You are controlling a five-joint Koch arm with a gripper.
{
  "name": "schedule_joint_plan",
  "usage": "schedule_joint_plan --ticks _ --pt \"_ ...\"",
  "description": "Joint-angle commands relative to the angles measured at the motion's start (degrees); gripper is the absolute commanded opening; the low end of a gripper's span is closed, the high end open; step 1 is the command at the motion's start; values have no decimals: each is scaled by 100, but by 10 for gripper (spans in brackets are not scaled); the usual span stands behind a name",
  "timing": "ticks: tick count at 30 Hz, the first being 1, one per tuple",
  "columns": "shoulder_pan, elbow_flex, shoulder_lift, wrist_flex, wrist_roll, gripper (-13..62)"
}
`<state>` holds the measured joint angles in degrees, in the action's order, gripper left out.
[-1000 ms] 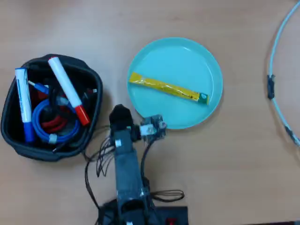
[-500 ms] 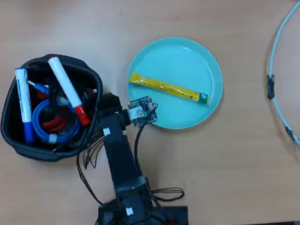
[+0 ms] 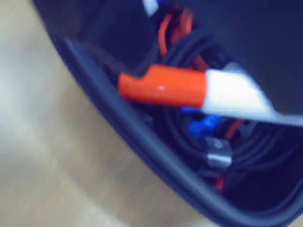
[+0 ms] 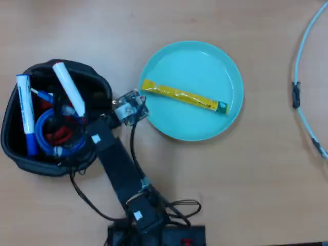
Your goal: Pick up the red pen and put it in the green bowl
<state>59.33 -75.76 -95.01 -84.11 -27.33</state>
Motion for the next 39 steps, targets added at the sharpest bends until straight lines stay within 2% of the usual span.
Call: schedule_joint_plan --ticks 1,8,21,25,33,39 --pt "-237 712 255 -18 -747 403" --pt "-650 1239 765 0 -2593 403" --pt "-773 1846 1547 44 -5080 402" --pt "-747 2065 1626 53 -5238 403" --pt "-633 3252 2672 9 -5221 403" --pt "-606 3454 2900 9 -5229 403"
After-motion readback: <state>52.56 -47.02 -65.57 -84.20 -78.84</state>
